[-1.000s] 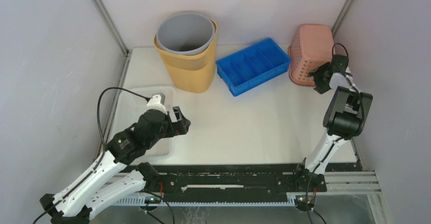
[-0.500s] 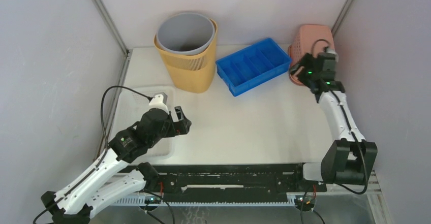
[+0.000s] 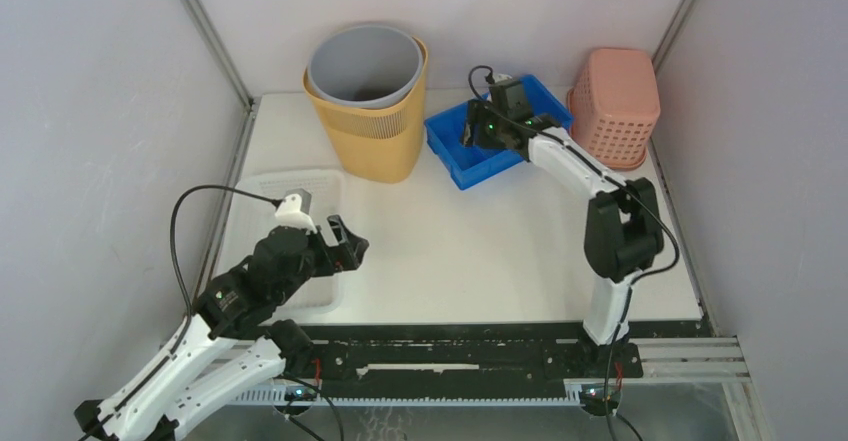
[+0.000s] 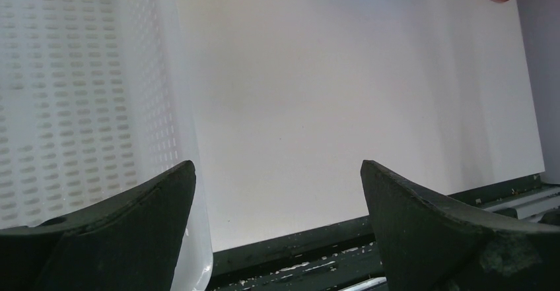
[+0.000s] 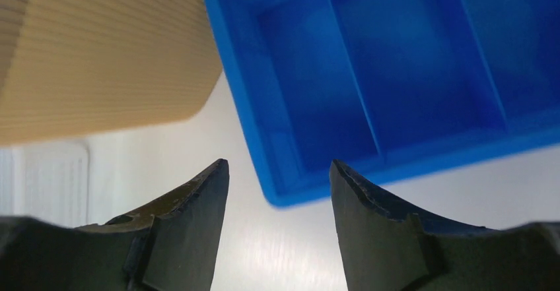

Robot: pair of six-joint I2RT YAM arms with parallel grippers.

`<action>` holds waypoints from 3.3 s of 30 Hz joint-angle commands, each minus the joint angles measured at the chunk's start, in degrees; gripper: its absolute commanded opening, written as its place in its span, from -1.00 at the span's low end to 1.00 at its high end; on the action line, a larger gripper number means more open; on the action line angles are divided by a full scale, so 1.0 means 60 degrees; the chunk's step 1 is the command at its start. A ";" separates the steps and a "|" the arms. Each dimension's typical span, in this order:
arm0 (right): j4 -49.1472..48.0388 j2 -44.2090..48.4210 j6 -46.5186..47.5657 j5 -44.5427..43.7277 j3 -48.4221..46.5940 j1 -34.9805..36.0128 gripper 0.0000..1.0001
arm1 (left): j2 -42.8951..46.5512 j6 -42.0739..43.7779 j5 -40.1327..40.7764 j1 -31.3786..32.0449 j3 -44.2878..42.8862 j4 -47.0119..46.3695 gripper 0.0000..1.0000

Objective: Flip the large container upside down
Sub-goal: Move the container to the center of the board, then turn the container upside down at the center of the board.

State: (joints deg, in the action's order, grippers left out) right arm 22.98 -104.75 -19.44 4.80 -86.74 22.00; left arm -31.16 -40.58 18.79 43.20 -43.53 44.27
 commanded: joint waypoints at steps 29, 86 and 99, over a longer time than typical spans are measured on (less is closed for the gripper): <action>-0.0503 0.0948 -0.0438 -0.1625 0.4702 0.2273 0.19 | -0.0246 -0.0239 -0.0596 -0.0052 0.0623 -0.0799 1.00; 0.2312 -0.1072 -0.2505 -0.3412 0.0121 0.6328 -0.58 | 0.0366 -0.0224 -0.0489 -0.0428 0.1044 -0.0479 1.00; 0.0731 0.1986 -0.2988 -0.0734 0.1754 0.5583 -1.00 | 0.0319 -0.0224 -0.0458 -0.0447 0.0980 -0.0541 1.00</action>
State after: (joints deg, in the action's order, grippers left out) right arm 35.81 -102.72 -34.48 -8.73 -78.76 57.78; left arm -29.28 -41.65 16.12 40.95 -38.04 42.59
